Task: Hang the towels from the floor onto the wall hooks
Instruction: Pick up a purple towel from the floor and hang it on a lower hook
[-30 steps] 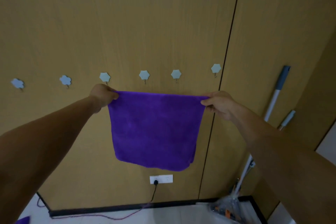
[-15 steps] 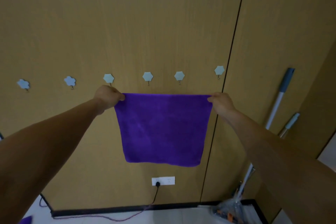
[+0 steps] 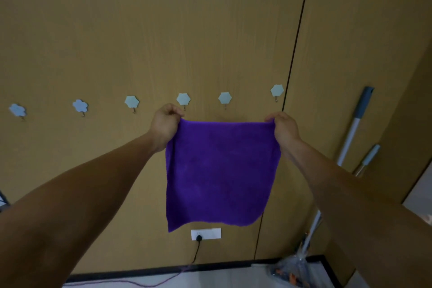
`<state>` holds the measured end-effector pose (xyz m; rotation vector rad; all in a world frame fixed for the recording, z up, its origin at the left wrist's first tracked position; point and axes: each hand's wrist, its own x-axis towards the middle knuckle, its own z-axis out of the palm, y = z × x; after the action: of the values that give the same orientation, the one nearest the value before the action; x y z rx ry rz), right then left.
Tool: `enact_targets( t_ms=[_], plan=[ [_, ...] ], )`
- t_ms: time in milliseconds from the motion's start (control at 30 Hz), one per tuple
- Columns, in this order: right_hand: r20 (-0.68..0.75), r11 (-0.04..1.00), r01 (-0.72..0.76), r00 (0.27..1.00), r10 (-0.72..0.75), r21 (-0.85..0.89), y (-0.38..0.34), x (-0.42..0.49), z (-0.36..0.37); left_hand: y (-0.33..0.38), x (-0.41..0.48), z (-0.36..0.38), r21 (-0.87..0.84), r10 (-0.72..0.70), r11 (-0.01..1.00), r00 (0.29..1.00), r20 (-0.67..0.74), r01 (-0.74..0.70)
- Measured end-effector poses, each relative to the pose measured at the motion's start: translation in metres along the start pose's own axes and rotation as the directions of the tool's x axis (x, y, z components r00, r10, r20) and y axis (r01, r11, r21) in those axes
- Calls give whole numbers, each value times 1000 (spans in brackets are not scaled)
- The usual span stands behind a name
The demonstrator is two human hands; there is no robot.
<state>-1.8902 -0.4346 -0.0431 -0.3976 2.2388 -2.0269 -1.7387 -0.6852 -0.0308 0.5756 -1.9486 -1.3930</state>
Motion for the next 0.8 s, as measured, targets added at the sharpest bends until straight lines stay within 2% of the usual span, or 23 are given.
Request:
enact_targets(
  t_ms=[67,133,233,300,400,467,533,633,700,733,800],
  plan=[
    [151,1000,-22,988,20,12,2,-1,-8,4,-3,9,48,-23,999,994,103,18],
    [293,995,68,955,-44,-71,9,2,-19,4,-3,13,106,-26,994,967,254,-1],
    [407,979,130,912,-55,-157,17,8,-32,2,1,18,188,-10,979,899,439,-81],
    [399,974,153,914,-76,-165,21,12,-39,4,4,25,233,-35,968,866,498,-95],
    [275,965,208,948,-159,-161,24,18,-46,9,4,45,251,-53,962,829,556,-106],
    [224,949,235,957,-187,-209,25,26,-51,16,1,59,205,-27,973,834,551,-104],
    [174,905,282,956,-237,-318,25,36,-58,23,-1,73,134,-2,988,847,531,-82],
    [119,761,366,925,-361,-536,25,46,-69,30,-1,99,111,15,990,855,519,-85],
    [143,658,401,900,-411,-638,24,50,-76,35,-1,115,195,8,973,867,499,-121],
    [147,635,397,900,-409,-663,24,52,-79,36,0,123,290,16,941,877,481,-176],
    [151,621,370,914,-376,-691,23,54,-87,38,4,137,515,96,785,889,447,-344]
  ],
)
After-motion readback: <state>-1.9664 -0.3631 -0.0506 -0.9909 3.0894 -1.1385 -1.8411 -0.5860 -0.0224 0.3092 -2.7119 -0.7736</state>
